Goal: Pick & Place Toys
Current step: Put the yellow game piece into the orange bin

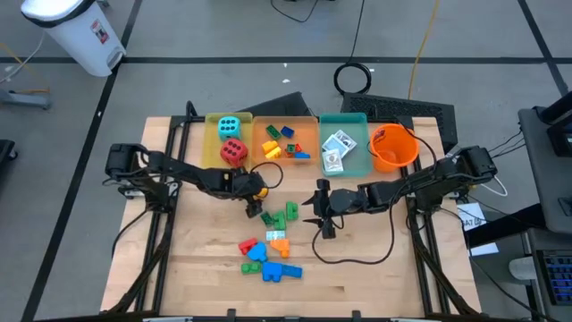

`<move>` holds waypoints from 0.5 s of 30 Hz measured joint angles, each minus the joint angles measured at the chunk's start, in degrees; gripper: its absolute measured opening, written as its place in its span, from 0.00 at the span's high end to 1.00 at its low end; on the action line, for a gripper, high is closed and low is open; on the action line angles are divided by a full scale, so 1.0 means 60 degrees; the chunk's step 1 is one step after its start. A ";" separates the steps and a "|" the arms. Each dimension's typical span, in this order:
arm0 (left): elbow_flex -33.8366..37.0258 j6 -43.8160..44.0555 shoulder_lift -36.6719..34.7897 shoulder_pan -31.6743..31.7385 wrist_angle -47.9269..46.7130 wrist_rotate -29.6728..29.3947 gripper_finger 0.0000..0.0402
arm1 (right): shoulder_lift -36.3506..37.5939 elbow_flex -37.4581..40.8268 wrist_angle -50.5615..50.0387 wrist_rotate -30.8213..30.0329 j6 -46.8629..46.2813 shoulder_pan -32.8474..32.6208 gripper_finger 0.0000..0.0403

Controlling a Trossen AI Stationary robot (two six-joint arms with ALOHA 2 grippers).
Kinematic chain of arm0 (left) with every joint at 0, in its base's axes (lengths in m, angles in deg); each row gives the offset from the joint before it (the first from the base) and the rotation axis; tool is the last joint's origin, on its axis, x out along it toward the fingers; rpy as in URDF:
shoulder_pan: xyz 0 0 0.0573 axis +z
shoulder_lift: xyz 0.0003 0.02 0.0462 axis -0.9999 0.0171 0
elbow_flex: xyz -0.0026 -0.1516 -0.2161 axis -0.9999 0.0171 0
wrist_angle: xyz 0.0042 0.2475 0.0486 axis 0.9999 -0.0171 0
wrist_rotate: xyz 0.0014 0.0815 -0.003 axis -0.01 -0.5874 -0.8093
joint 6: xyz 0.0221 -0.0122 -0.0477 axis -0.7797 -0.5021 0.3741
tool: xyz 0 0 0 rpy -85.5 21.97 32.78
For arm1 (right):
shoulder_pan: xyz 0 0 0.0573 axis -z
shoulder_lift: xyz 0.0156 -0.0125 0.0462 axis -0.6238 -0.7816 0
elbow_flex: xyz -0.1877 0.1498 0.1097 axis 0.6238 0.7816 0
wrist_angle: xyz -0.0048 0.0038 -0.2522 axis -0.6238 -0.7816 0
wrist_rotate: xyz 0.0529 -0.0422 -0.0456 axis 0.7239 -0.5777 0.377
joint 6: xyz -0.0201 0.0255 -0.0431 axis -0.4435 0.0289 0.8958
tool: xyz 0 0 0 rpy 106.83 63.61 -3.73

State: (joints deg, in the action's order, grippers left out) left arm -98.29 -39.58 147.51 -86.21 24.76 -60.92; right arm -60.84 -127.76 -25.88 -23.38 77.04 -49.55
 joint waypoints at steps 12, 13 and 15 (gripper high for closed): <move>-0.0004 0.0070 0.0008 -0.0117 -0.0056 0.0106 0.51 | 0.0000 0.0004 0.0132 -0.0018 -0.0167 -0.0131 0.46; -0.0004 0.0135 0.0008 -0.0113 -0.0050 0.0099 0.57 | 0.0000 0.0004 0.0132 -0.0019 -0.0150 -0.0131 0.46; -0.0004 0.0364 -0.0002 -0.0113 0.0023 0.0091 0.68 | 0.0000 0.0004 0.0125 -0.0022 -0.0009 -0.0131 0.46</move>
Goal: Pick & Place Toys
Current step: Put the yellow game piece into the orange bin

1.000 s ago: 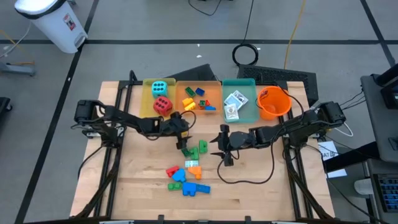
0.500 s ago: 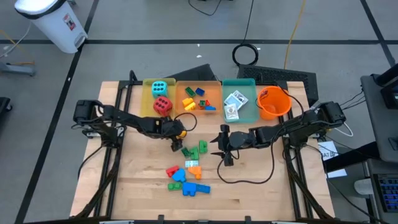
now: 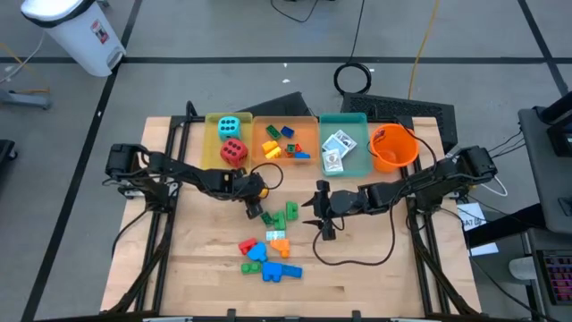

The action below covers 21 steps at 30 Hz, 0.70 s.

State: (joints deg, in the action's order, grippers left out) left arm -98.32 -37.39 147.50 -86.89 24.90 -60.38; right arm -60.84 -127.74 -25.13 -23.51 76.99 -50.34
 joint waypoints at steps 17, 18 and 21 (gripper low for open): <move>-0.0901 -0.0230 -0.1076 -0.0388 0.2379 0.2876 0.69 | -0.0011 0.1126 0.3200 -0.2018 0.5188 0.0081 0.38; -0.1006 -0.0338 -0.1076 -0.0403 0.2452 0.3057 0.69 | -0.0071 0.1225 0.3666 -0.1743 0.5457 0.0130 0.36; -0.1371 -0.0562 -0.1076 -0.0404 0.2420 0.3273 0.69 | -0.0313 0.1279 0.4510 -0.1039 0.5690 0.0264 0.30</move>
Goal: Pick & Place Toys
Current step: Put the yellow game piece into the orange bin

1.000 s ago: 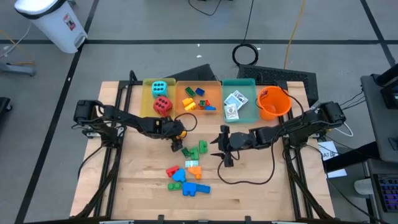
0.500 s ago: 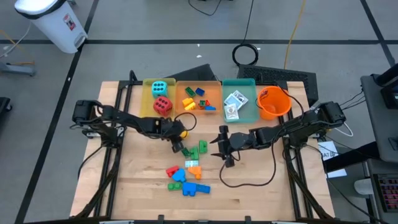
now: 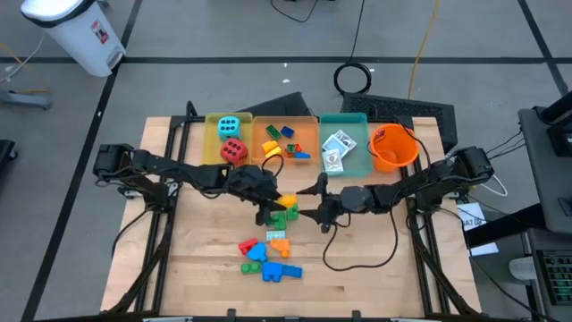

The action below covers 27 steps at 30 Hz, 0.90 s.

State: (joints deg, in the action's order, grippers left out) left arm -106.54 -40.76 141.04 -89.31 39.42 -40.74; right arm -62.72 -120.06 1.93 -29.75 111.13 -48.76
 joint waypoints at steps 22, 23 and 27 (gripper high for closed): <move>-0.0188 0.1325 0.0007 0.0116 -0.0002 0.0849 0.69 | -0.1545 -0.0004 0.3124 0.1193 0.2558 0.0326 0.52; -0.0188 0.1406 0.0007 0.0113 0.0014 0.0855 0.69 | -0.1541 -0.0004 0.3222 0.1328 0.2573 0.0319 0.54; -0.0188 0.1524 0.0007 0.0155 0.0002 0.0885 0.69 | -0.1537 -0.0004 0.3384 0.1755 0.2510 0.0319 0.61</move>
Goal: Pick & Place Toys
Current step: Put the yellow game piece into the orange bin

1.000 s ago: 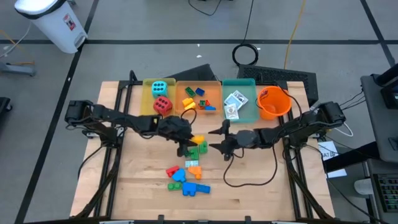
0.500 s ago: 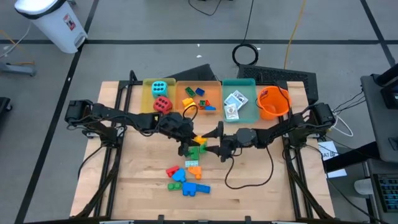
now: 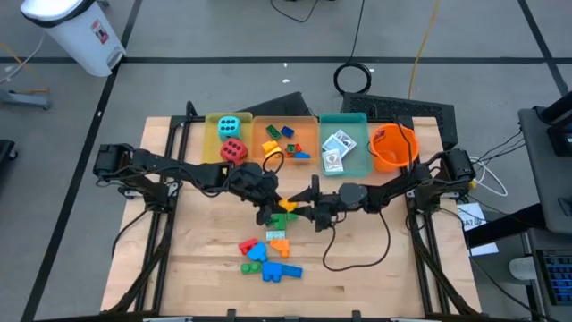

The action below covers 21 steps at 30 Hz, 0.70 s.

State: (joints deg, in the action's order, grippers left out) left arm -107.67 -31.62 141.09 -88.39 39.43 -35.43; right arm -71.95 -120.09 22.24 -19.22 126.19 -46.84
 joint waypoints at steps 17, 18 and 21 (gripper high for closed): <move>-0.0008 -0.0060 -0.0524 0.0730 0.0656 -0.0736 0.16 | 0.0659 0.0007 -0.1167 -0.0165 -0.3252 0.0003 0.76; 0.0000 -0.0134 -0.0661 0.0839 0.0639 -0.0767 0.12 | 0.0830 -0.0015 -0.1369 -0.0185 -0.3442 0.0043 0.76; -0.0012 -0.0696 -0.1164 0.1199 0.0558 -0.1190 0.04 | 0.1569 0.0007 -0.2265 -0.0259 -0.4330 0.0182 0.77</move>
State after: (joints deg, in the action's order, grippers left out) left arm -107.74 -35.79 134.10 -81.19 42.78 -42.58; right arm -62.53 -120.04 8.65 -20.77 100.21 -45.75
